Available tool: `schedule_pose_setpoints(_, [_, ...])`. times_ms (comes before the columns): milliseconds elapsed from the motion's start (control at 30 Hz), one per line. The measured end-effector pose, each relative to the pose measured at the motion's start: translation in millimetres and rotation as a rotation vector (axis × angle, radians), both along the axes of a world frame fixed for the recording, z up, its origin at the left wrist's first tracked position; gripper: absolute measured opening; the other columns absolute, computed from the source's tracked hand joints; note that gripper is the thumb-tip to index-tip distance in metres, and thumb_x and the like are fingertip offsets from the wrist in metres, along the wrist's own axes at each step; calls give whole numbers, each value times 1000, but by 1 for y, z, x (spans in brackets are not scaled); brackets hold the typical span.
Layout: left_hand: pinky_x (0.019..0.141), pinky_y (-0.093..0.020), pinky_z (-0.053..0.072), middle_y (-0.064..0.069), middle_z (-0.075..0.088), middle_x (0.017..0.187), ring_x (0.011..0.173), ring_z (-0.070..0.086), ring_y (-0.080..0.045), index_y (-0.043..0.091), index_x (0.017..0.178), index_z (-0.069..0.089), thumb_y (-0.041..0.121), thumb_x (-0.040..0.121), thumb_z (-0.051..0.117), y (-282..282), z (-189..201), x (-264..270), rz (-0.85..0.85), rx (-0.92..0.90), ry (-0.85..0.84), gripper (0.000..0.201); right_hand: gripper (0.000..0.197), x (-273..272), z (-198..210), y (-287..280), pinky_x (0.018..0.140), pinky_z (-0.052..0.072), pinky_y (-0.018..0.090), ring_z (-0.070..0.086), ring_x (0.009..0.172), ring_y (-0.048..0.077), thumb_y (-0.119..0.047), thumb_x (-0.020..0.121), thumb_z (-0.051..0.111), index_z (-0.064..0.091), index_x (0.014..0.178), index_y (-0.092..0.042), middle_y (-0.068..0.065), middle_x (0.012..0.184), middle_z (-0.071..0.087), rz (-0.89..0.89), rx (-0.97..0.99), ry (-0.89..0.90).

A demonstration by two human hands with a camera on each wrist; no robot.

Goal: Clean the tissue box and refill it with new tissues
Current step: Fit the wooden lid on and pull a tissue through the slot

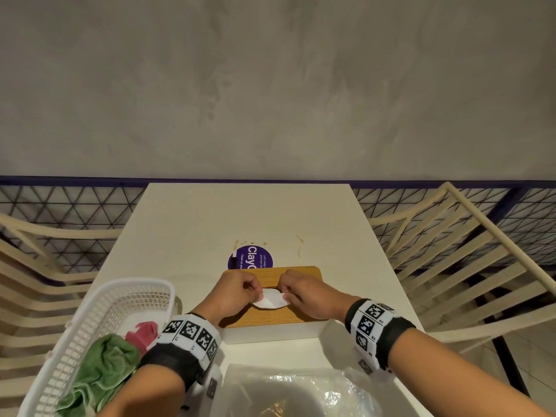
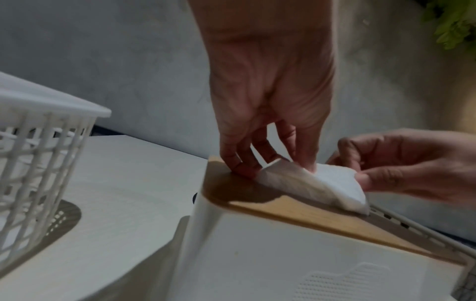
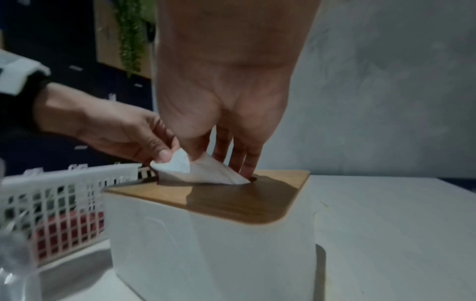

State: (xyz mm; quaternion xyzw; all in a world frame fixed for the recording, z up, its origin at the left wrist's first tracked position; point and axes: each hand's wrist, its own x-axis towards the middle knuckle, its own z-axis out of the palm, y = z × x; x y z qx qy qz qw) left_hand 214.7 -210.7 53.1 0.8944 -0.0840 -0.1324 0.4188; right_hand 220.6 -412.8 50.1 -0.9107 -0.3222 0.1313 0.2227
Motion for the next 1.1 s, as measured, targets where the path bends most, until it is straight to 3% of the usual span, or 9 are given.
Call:
schedule_pose_setpoints(133, [82, -16, 37, 9, 61, 101, 102, 53, -6, 30, 57, 62, 9, 72, 75, 4, -1, 0, -75, 49, -10, 30, 30, 5, 4, 1, 74, 44, 36, 55, 89, 27, -25, 85, 65, 44, 62, -27, 11, 92, 64, -142, 5, 185])
schedule_pose_setpoints(233, [91, -18, 36, 6, 61, 115, 111, 52, -8, 32, 56, 61, 9, 72, 75, 8, -5, -1, -109, 61, -27, 31, 28, 5, 2, 2, 68, 34, 29, 50, 96, 23, -28, 79, 72, 48, 65, -22, 10, 96, 67, -117, -106, 162])
schedule_pose_setpoints(333, [86, -12, 35, 7, 59, 112, 110, 53, -6, 29, 59, 60, 9, 75, 72, 7, -7, -3, -123, 54, -13, 29, 29, 5, 0, 2, 65, 32, 28, 48, 93, 21, -27, 75, 75, 48, 65, -25, 8, 97, 66, -140, -97, 168])
schedule_pose_setpoints(433, [90, -22, 45, 8, 64, 102, 105, 59, -9, 27, 62, 55, 7, 78, 67, 6, -7, -2, -133, 4, 13, 28, 25, 6, 5, 4, 64, 34, 30, 46, 81, 17, -25, 74, 75, 56, 88, -15, 3, 91, 60, -165, -56, 195])
schedule_pose_setpoints(633, [55, -10, 39, 4, 56, 67, 60, 49, -7, 25, 70, 51, 7, 88, 56, -3, -3, -1, 61, -36, -104, 26, 14, 13, -2, 7, 61, 37, 26, 52, 67, 15, -14, 87, 60, 64, 75, -6, 1, 71, 62, -317, 70, 73])
schedule_pose_setpoints(800, [61, -11, 41, 5, 60, 75, 69, 53, -10, 22, 78, 57, 9, 83, 64, -7, -2, 1, 198, -137, -71, 15, 22, 19, -2, 9, 53, 32, 16, 49, 61, 8, -8, 91, 51, 62, 75, 1, -11, 65, 55, -407, 139, 35])
schedule_pose_setpoints(867, [71, -18, 44, 5, 56, 86, 73, 51, -9, 23, 90, 56, 15, 67, 80, -2, -1, 0, 124, -146, -36, 34, 23, 21, 0, 9, 56, 32, 22, 50, 66, 14, -9, 93, 48, 62, 79, 3, -5, 72, 58, -416, 123, 24])
schedule_pose_setpoints(967, [84, -27, 47, 8, 44, 108, 92, 49, -10, 29, 101, 46, 16, 65, 80, 5, -1, -2, -36, 157, -132, 52, 22, 25, 1, 9, 62, 32, 23, 50, 70, 18, -10, 94, 47, 63, 82, 0, 7, 79, 64, -402, 48, 29])
schedule_pose_setpoints(1100, [76, -31, 50, 2, 46, 108, 99, 49, -17, 19, 95, 52, 16, 84, 59, 4, -7, -6, -176, 424, -336, 13, 12, 24, 2, 12, 64, 44, 34, 58, 75, 29, -6, 89, 47, 58, 83, -6, 13, 82, 65, -431, 93, -33])
